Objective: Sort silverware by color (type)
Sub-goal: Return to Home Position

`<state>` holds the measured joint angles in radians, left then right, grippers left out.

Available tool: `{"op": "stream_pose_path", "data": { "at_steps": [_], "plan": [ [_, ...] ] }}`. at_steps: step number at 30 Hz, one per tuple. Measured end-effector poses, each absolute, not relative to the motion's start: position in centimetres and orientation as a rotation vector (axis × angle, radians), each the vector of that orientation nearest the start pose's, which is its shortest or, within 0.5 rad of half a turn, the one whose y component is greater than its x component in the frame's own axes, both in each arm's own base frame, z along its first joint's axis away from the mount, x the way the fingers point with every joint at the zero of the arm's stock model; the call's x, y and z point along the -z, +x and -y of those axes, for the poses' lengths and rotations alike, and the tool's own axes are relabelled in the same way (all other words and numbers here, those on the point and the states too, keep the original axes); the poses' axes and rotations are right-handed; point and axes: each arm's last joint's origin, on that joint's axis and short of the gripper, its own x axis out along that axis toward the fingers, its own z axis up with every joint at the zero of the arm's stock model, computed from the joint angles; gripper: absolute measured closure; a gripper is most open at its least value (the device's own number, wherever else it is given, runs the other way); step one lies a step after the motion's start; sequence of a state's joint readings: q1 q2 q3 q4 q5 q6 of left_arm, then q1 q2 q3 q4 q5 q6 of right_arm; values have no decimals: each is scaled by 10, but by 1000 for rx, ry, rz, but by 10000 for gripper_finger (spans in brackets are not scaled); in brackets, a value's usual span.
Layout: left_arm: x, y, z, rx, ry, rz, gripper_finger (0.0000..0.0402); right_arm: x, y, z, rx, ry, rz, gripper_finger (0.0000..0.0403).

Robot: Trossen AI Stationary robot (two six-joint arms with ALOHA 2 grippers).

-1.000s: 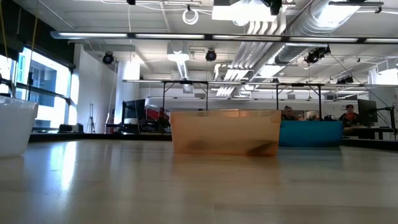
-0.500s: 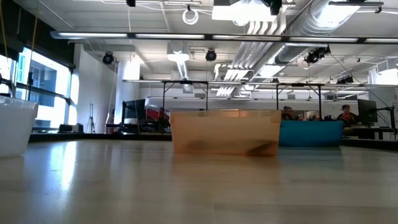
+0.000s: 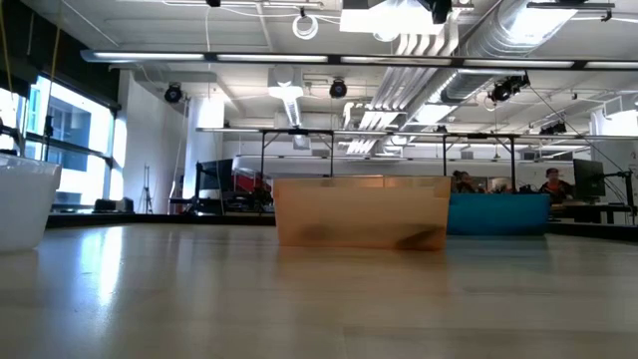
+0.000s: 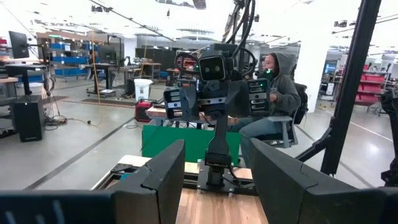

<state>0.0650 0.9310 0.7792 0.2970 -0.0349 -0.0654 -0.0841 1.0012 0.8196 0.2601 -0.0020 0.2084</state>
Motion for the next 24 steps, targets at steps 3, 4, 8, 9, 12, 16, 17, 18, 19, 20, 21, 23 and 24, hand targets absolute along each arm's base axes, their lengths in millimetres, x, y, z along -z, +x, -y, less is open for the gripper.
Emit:
{"op": "stream_pose_path", "data": {
  "at_steps": [3, 4, 8, 9, 12, 16, 17, 18, 19, 20, 21, 23, 24],
  "plan": [
    [-352, 209, -15, -97, -64, 148, 234, -348, 225, 19, 68, 171, 84, 194],
    [-351, 209, -15, -98, -64, 147, 234, -348, 225, 19, 68, 156, 84, 194],
    [-351, 209, -15, -101, -51, 145, 234, -348, 225, 19, 69, 145, 84, 194],
    [-351, 209, -15, -102, -47, 145, 234, -348, 225, 19, 69, 145, 83, 194],
    [-352, 209, -15, -110, -47, 148, 234, -348, 225, 19, 69, 127, 83, 194],
    [-352, 209, -16, -125, -89, 151, 234, -348, 225, 19, 70, 81, 81, 194],
    [-352, 209, -16, -127, -96, 152, 234, -348, 225, 19, 70, 82, 81, 194],
    [-352, 209, -16, -126, -99, 153, 234, -348, 225, 19, 69, 99, 82, 194],
    [-352, 209, -16, -129, -99, 153, 234, -348, 225, 19, 68, 124, 83, 194],
    [-352, 209, -16, -136, -93, 152, 234, -348, 225, 19, 68, 143, 83, 194],
    [-352, 209, -16, -141, -87, 152, 234, -348, 225, 19, 67, 150, 84, 194],
    [-352, 209, -16, -145, -87, 152, 234, -348, 225, 19, 69, 122, 83, 194],
    [-352, 209, -16, -146, -87, 152, 234, -348, 225, 19, 69, 101, 82, 194]
  ]
}}
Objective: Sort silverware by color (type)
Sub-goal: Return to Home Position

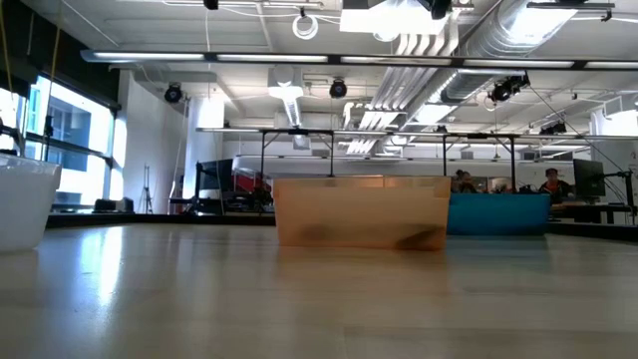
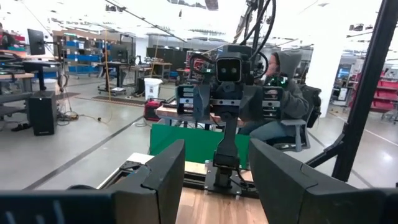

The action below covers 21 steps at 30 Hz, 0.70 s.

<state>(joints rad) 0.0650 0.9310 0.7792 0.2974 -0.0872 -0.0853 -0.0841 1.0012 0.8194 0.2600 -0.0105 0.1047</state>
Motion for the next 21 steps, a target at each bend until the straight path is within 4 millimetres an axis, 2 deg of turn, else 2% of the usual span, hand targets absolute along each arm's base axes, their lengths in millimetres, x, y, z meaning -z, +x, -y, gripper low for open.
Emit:
{"op": "stream_pose_path", "data": {
  "at_steps": [5, 12, 21],
  "plan": [
    [-351, 209, -16, -146, -86, 150, 234, -348, 225, 19, 73, 20, 79, 194],
    [-350, 209, -16, -146, -85, 139, 234, -348, 225, 19, 70, 83, 81, 194],
    [-350, 209, -16, -149, -44, 134, 234, -348, 225, 19, 72, 30, 79, 194]
  ]
}}
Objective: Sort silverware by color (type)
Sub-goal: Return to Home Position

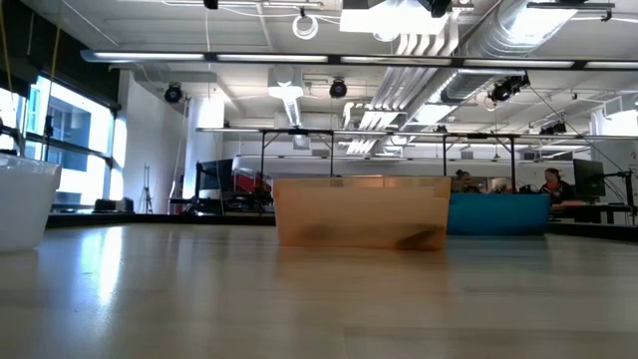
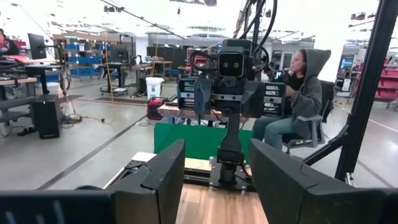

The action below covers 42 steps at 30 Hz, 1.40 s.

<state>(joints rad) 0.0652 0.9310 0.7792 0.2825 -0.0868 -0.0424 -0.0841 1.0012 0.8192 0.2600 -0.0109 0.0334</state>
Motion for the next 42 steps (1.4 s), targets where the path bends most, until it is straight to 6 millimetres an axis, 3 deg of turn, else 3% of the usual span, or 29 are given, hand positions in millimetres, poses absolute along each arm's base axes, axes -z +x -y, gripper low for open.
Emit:
{"op": "stream_pose_path", "data": {
  "at_steps": [42],
  "plan": [
    [-351, 209, -16, -151, -52, 146, 234, -348, 225, 19, 72, 21, 79, 194]
  ]
}}
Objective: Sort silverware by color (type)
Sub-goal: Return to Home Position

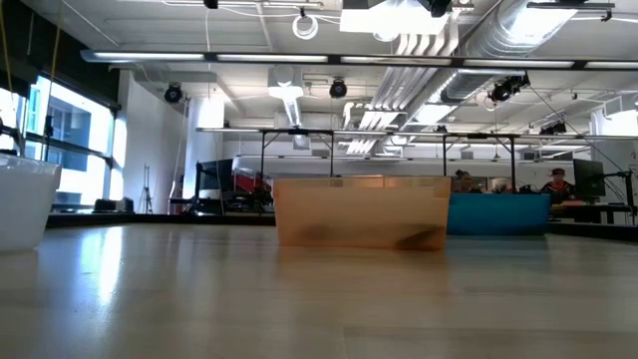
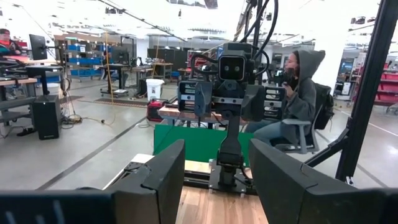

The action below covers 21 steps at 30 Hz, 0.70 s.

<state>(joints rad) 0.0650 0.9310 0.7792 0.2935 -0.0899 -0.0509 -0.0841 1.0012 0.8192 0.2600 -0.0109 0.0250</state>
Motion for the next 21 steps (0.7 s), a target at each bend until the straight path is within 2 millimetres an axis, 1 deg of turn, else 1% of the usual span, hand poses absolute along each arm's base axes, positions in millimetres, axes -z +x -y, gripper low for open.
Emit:
{"op": "stream_pose_path", "data": {
  "at_steps": [14, 17, 21],
  "plan": [
    [-351, 209, -16, -151, -72, 151, 234, -348, 225, 19, 72, 22, 79, 194],
    [-352, 208, -17, -180, -104, 156, 234, -348, 225, 19, 72, 22, 79, 194],
    [-352, 207, -18, -200, -91, 157, 234, -348, 225, 19, 73, 22, 78, 194]
  ]
}}
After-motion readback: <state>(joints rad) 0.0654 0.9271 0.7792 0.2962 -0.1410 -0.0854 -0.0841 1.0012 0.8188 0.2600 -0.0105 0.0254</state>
